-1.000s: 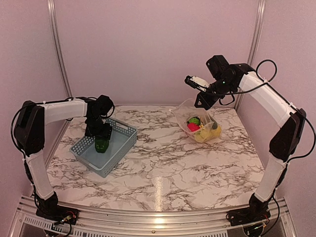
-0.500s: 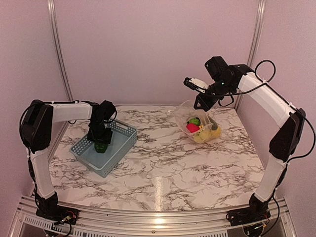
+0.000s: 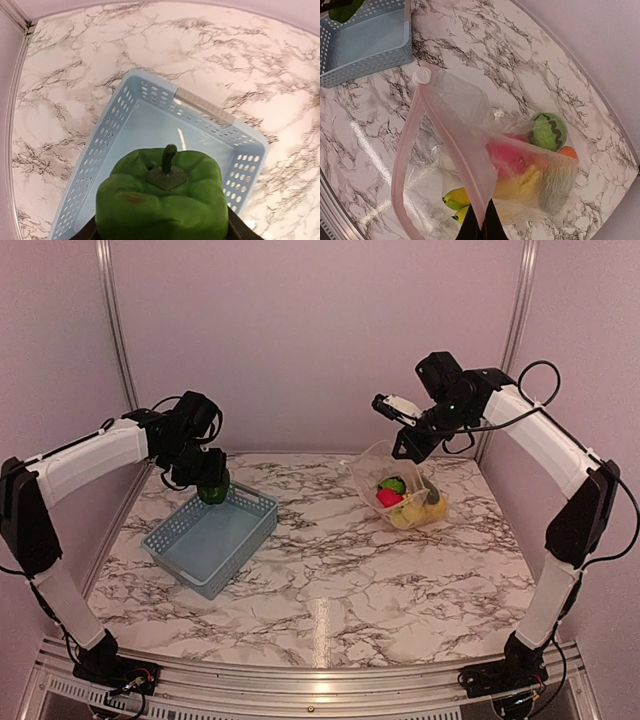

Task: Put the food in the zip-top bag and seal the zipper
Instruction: Pick up the fake vegetable from the bin, then place the fake vegetable in the zipper food storage bag.

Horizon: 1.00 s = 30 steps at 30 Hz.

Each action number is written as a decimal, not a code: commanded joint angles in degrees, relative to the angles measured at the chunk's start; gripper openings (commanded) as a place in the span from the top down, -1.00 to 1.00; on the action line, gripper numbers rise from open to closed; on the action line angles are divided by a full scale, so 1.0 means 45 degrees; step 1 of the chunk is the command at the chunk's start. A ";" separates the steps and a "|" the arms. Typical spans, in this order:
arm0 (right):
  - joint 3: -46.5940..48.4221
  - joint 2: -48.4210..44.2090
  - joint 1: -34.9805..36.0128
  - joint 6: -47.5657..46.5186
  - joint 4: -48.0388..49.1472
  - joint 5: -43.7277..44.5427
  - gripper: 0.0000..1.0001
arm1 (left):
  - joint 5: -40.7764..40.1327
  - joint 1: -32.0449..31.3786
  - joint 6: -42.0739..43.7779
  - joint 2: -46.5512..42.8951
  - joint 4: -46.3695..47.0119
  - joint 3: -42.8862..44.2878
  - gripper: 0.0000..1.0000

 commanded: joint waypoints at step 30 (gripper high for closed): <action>0.4179 0.1919 0.2627 0.0914 -0.0016 -0.0181 1.00 | 0.3041 -0.5569 0.0059 -0.2030 1.0012 -0.0995 0.08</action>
